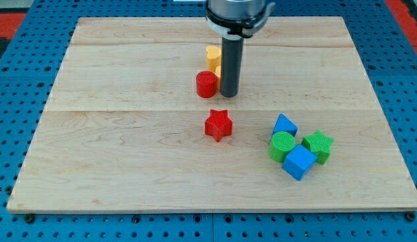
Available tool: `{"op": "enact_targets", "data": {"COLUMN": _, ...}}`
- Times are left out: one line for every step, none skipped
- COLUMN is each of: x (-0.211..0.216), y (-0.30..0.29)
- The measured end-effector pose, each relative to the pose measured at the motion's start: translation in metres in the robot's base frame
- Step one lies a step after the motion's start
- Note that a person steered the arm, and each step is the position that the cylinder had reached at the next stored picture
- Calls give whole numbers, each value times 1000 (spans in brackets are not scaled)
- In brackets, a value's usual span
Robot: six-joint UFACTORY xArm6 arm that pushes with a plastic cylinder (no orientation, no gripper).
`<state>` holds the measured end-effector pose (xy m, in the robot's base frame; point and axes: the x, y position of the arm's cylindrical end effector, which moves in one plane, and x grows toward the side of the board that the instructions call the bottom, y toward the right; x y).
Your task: Slide the yellow heart and the yellow hexagon up a bit
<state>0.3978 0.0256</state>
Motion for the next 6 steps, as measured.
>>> {"op": "enact_targets", "data": {"x": -13, "y": -17}}
{"op": "enact_targets", "data": {"x": -13, "y": -8}}
{"op": "enact_targets", "data": {"x": -16, "y": 26}}
{"op": "enact_targets", "data": {"x": -26, "y": 27}}
{"op": "enact_targets", "data": {"x": -61, "y": 19}}
{"op": "enact_targets", "data": {"x": -81, "y": 11}}
